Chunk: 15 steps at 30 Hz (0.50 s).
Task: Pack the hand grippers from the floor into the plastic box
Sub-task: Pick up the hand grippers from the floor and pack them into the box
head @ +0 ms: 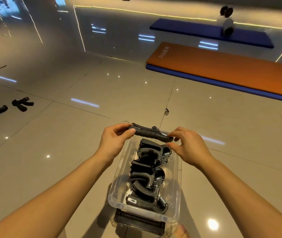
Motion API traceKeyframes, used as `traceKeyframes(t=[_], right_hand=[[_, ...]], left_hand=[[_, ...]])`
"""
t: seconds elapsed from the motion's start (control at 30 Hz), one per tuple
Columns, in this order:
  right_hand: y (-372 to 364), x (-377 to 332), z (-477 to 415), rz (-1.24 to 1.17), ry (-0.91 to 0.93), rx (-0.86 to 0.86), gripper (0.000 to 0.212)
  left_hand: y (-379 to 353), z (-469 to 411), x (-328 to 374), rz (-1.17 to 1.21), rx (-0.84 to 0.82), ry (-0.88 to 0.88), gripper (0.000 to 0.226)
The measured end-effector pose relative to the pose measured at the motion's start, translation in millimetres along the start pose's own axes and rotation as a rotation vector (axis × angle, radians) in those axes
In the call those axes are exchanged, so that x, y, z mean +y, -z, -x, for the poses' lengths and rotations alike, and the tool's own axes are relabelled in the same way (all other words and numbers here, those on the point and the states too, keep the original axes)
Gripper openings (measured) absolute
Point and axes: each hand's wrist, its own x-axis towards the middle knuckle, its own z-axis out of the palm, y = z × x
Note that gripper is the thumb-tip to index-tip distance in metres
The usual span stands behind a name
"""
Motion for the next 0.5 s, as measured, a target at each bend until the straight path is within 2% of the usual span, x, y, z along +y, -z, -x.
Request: traceKeyframes(t=[0.27,0.4,0.5], right_hand=[[4,-9,1,0.077,0.159,0.218,0.020],[9,-12,0,0.025,0.164,0.247,0.016],[10,-12,-3,-0.091,0.082,0.217,0.014]], left_hand=[[-1,0,8,-0.009,0.042,-0.023,0.030],[1,-2,8,-0.206,-0.034,-0.122,0.057],[0,-1,6,-0.513,-0.051,-0.274,0.081]])
